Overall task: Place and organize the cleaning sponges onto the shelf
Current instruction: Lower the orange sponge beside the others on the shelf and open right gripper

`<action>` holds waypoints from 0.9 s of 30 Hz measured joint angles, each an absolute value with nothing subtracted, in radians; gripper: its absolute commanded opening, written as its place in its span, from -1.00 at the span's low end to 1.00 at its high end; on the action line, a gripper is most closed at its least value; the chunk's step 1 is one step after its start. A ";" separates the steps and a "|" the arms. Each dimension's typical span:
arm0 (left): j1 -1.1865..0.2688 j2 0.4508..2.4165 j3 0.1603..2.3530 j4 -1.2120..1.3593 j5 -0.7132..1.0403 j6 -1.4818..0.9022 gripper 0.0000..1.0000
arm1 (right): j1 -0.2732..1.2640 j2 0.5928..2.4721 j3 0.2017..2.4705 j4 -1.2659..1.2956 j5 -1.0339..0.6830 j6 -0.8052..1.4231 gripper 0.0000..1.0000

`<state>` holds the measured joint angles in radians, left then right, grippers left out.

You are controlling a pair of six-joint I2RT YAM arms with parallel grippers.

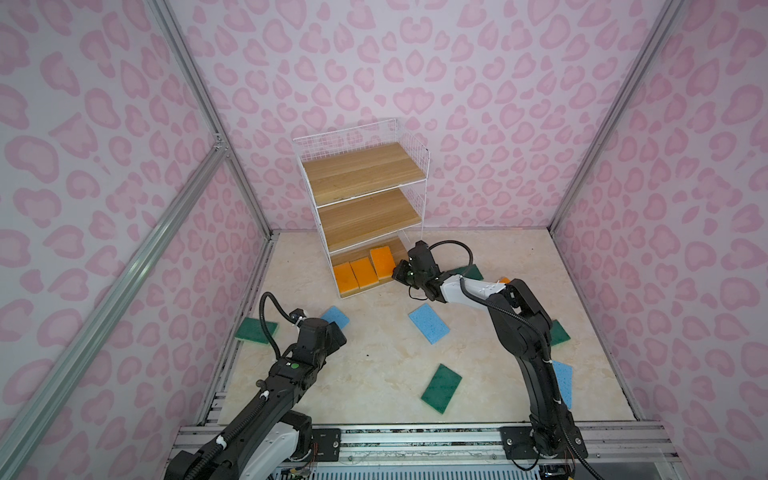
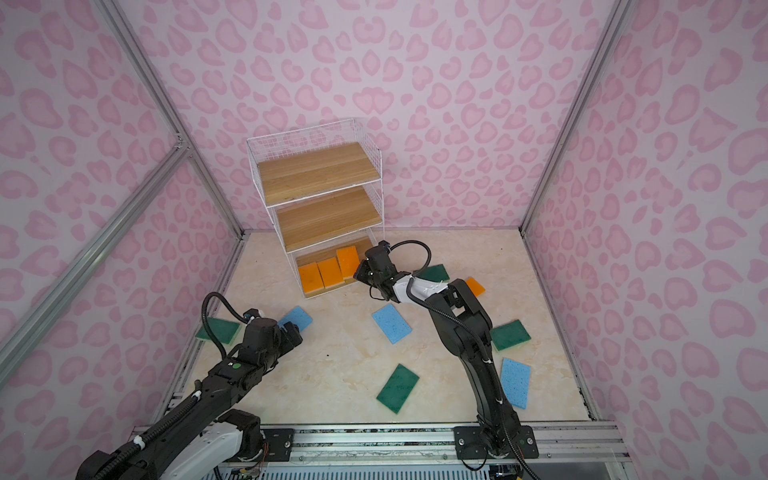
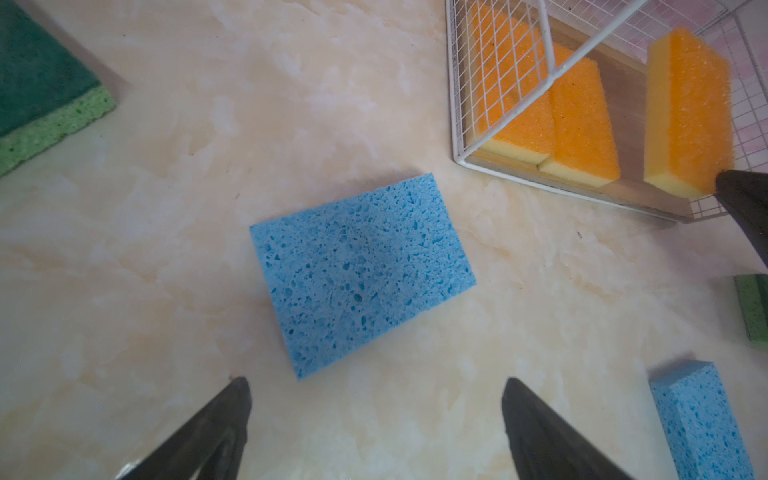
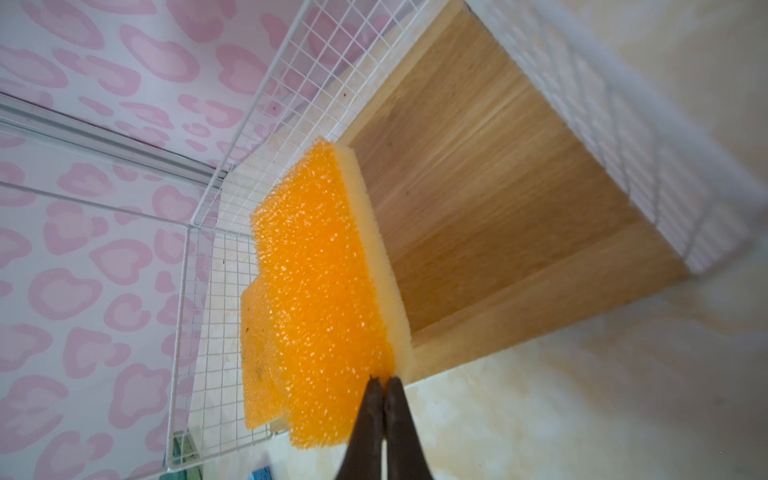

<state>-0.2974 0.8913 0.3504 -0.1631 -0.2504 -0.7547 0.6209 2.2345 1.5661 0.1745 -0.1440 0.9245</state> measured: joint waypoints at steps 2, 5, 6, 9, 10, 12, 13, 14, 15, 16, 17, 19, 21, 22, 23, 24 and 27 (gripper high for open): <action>-0.297 0.891 0.350 -0.163 -0.250 -0.755 0.91 | 0.620 2.248 1.587 0.172 -0.134 0.912 -1.00; -0.297 0.891 0.350 -0.163 -0.250 -0.755 0.91 | 0.620 2.261 1.609 0.165 -0.127 0.897 -0.97; -0.297 0.891 0.350 -0.163 -0.250 -0.755 0.91 | 0.620 2.265 1.615 0.163 -0.124 0.894 -0.97; -0.297 0.890 0.349 -0.163 -0.250 -0.755 0.91 | 0.619 2.271 1.621 0.154 -0.119 0.871 -0.92; -0.297 0.890 0.348 -0.163 -0.250 -0.755 0.91 | 0.619 2.273 1.625 0.149 -0.116 0.868 -0.89; -0.297 0.889 0.348 -0.163 -0.250 -0.755 0.91 | 0.619 2.276 1.636 0.126 -0.113 0.860 -0.74; -0.297 0.888 0.348 -0.163 -0.250 -0.755 0.91 | 0.619 2.281 1.642 0.123 -0.110 0.857 -0.58; -0.297 0.888 0.348 -0.163 -0.250 -0.755 0.91 | 0.618 2.289 1.649 0.125 -0.108 0.852 -0.42; -0.297 0.888 0.348 -0.163 -0.250 -0.755 0.91 | 0.617 2.295 1.652 0.123 -0.107 0.839 -0.23; -0.297 0.888 0.348 -0.163 -0.250 -0.755 0.91 | 0.617 2.300 1.653 0.118 -0.106 0.834 -0.10; -0.297 0.888 0.348 -0.163 -0.250 -0.755 0.91 | 0.617 2.304 1.653 0.111 -0.105 0.833 -0.01; -0.297 0.888 0.348 -0.163 -0.250 -0.755 0.91 | 0.616 2.304 1.654 0.100 -0.105 0.828 0.13; -0.297 0.888 0.348 -0.163 -0.250 -0.755 0.91 | 0.616 2.304 1.657 0.091 -0.105 0.828 0.18; -0.297 0.888 0.348 -0.163 -0.250 -0.755 0.91 | 0.616 2.304 1.657 0.087 -0.105 0.826 0.18; -0.297 0.888 0.348 -0.163 -0.250 -0.755 0.91 | 0.616 2.304 1.657 0.084 -0.105 0.825 0.18; -0.297 0.887 0.348 -0.163 -0.250 -0.755 0.91 | 0.616 2.304 1.657 0.083 -0.105 0.825 0.18; -0.297 0.887 0.348 -0.163 -0.250 -0.755 0.91 | 0.616 2.304 1.654 0.085 -0.106 0.828 0.21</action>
<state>-0.2974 0.8867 0.3481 -0.1631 -0.2504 -0.7547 0.6159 2.3039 1.6535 0.0849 -0.1062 0.8280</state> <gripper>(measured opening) 0.954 0.594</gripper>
